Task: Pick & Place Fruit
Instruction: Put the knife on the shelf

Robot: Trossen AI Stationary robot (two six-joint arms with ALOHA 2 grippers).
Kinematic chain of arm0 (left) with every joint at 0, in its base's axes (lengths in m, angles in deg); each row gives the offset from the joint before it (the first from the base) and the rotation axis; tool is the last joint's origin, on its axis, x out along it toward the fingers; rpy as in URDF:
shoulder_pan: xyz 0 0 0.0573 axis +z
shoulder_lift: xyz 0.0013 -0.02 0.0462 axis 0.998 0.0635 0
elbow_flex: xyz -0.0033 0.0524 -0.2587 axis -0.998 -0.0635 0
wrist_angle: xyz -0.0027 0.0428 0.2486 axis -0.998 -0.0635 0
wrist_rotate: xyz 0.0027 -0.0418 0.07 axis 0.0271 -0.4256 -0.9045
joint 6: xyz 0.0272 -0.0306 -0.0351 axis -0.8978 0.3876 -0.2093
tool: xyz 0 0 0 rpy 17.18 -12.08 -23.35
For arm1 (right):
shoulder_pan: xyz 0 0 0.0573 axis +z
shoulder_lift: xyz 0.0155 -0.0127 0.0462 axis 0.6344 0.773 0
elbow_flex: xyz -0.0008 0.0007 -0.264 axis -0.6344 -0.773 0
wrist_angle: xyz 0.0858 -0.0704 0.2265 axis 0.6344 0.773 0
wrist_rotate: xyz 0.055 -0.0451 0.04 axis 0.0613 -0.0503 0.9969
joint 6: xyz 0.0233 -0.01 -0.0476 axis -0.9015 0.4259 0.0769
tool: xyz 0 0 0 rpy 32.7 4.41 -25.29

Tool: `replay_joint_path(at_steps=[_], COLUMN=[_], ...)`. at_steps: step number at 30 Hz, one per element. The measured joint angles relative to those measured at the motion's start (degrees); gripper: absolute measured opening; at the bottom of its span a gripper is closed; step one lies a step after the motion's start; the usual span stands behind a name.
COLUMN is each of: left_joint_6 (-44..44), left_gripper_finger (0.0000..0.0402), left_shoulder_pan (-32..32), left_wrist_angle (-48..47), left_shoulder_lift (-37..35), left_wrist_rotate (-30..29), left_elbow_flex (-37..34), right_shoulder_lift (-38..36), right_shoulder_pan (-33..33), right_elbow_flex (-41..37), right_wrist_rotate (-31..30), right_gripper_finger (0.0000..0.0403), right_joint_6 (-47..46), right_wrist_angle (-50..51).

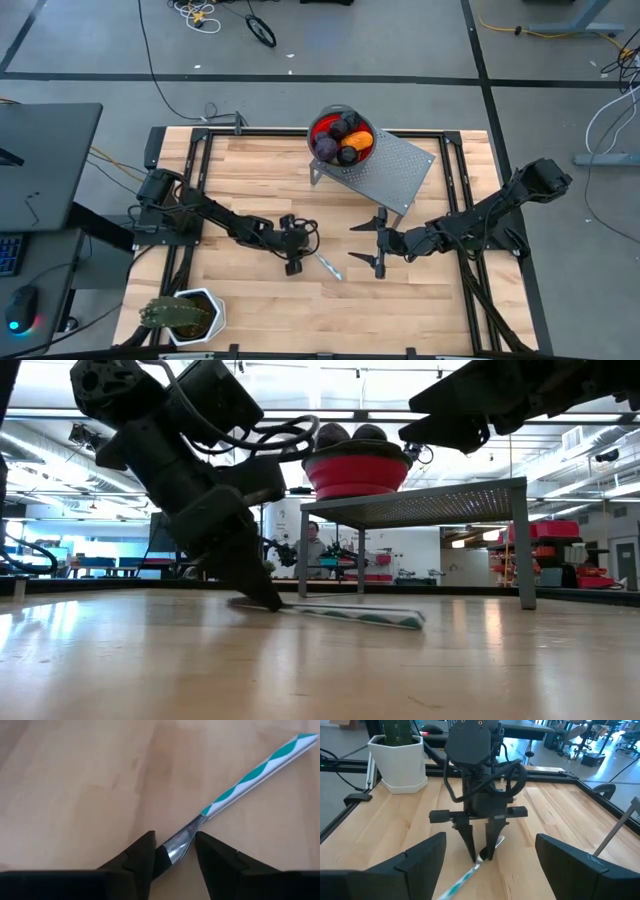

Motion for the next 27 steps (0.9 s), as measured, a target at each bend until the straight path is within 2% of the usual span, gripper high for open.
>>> replay_joint_path(at_steps=[5,9,17,23,27], left_joint_6=[4.12,5.94,3.58,2.32,-3.76], left_gripper_finger=[0.014,0.0128,0.0117,0.0119,0.0116], left_shoulder_pan=[0.05,0.11,-0.24,-0.22,-0.24], left_wrist_angle=[0.34,0.41,5.72,4.45,2.56], left_shoulder_lift=[0.12,0.13,0.13,0.07,-2.2], left_wrist_rotate=[-4.69,-6.26,-0.73,-0.35,1.42], left_elbow_flex=[-0.12,-0.17,-0.15,1.19,2.88], right_shoulder_lift=[0.0,0.0,0.0,0.0,0.82], right_shoulder_pan=[0.0,0.0,0.0,-0.82,-0.64], right_elbow_flex=[0.0,0.0,0.0,0.0,0.0], right_wrist_rotate=[0.02,0.02,0.53,6.22,0.25], right_gripper_finger=[0.0318,0.0318,0.0318,0.0318,0.0318], right_joint_6=[-0.59,-0.59,-0.89,-2.17,-1.71], right_wrist_angle=[0.04,0.05,-0.01,-1.41,-1.55])
